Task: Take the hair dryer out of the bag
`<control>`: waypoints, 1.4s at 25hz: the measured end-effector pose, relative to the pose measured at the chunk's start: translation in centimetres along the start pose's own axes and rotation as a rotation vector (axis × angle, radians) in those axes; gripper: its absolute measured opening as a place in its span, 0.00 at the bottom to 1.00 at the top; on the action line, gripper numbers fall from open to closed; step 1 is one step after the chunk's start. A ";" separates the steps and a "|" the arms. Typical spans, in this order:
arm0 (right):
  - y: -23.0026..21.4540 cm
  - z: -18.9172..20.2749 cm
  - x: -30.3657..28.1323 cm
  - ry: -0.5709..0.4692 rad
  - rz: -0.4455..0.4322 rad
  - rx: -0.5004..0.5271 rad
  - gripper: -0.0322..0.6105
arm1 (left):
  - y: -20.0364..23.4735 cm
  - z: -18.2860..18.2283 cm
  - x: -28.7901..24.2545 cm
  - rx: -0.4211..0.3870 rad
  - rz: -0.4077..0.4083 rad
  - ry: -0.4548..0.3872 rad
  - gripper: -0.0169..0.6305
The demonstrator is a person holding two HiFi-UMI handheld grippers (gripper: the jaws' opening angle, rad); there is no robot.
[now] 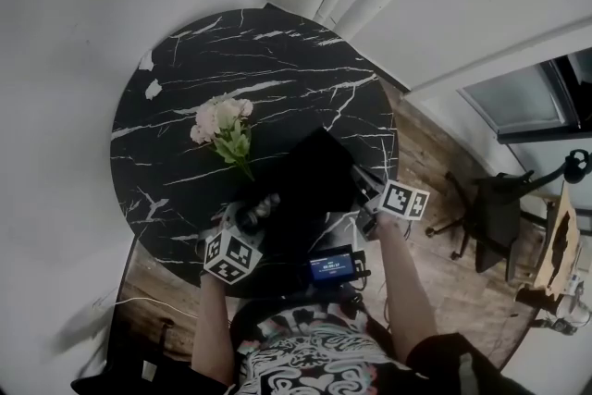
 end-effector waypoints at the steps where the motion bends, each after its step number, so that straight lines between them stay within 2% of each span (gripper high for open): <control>1: -0.1 0.0 0.0 0.001 0.001 0.001 0.09 | 0.0 0.0 0.1 0.001 0.001 -0.001 0.34; 35: -2.0 -0.4 0.8 0.012 0.003 -0.026 0.09 | -0.3 0.4 1.2 0.018 0.022 -0.020 0.33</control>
Point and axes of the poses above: the fingertips, and each gripper's own axes: x backward along the fingers, y to its left, z out of its underside, the point moved 10 cm from there along x, backward along the fingers, and after that the axes turned 14 degrees about y, right-handed, at the moved point
